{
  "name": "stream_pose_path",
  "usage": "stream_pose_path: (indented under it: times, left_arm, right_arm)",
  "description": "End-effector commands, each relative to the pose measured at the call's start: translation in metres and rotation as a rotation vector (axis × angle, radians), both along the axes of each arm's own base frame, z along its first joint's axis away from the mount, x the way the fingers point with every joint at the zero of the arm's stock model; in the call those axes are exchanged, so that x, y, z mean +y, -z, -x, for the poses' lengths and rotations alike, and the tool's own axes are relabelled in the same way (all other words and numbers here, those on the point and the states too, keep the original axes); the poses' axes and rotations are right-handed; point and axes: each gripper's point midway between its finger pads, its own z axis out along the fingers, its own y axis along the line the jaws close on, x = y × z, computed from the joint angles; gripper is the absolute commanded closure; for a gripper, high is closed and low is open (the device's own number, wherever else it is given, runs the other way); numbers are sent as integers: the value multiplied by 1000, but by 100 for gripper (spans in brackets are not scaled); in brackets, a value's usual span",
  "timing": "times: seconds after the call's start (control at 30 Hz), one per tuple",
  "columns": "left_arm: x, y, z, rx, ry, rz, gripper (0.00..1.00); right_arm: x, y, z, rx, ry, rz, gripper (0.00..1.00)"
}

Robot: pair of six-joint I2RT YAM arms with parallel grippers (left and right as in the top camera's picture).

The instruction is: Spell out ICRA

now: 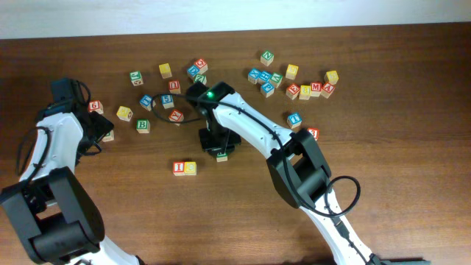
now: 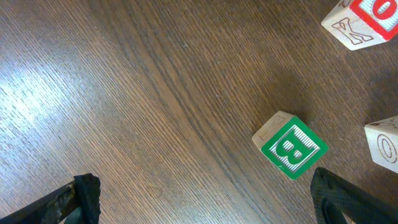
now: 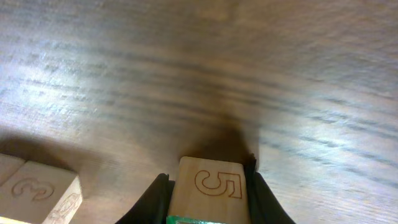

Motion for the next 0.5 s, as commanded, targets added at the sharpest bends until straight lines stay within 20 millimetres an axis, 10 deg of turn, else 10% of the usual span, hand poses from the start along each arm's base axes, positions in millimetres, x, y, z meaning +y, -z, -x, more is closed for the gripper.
stream_pose_path:
  times: [0.0, 0.47]
  left_arm:
    - [1, -7, 1, -16, -5, -9, 1]
    - [1, -7, 1, -16, -5, -9, 0]
  right_arm:
    - [8, 14, 22, 55, -32, 22, 76]
    - [10, 17, 4, -22, -29, 16, 44]
